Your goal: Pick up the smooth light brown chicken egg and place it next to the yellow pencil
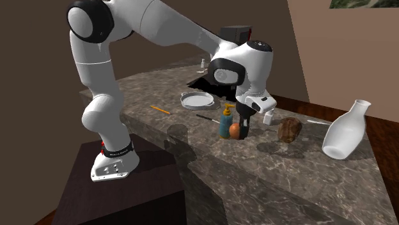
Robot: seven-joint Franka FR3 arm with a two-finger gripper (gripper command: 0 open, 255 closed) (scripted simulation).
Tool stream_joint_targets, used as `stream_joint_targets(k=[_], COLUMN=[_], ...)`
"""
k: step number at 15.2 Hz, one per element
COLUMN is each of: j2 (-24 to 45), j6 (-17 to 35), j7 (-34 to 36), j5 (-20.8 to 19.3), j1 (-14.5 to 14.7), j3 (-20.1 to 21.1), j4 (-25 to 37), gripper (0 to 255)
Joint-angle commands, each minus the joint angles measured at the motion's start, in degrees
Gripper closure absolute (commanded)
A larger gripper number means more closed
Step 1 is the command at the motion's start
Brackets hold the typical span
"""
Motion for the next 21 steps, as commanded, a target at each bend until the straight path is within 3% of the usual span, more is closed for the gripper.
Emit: stream_joint_targets(k=[1, 9, 21], j2=[-0.5, -2.2, -22.9], j6=[-1.4, -6.3, -1.1], j7=[0.4, 1.9, 17.5], j5=[-0.4, -1.6, -6.1], j1=[0.0, 0.0, 4.9], j3=[0.0, -0.1, 8.7], j4=[0.9, 4.5, -18.1], gripper=[255, 255, 255])
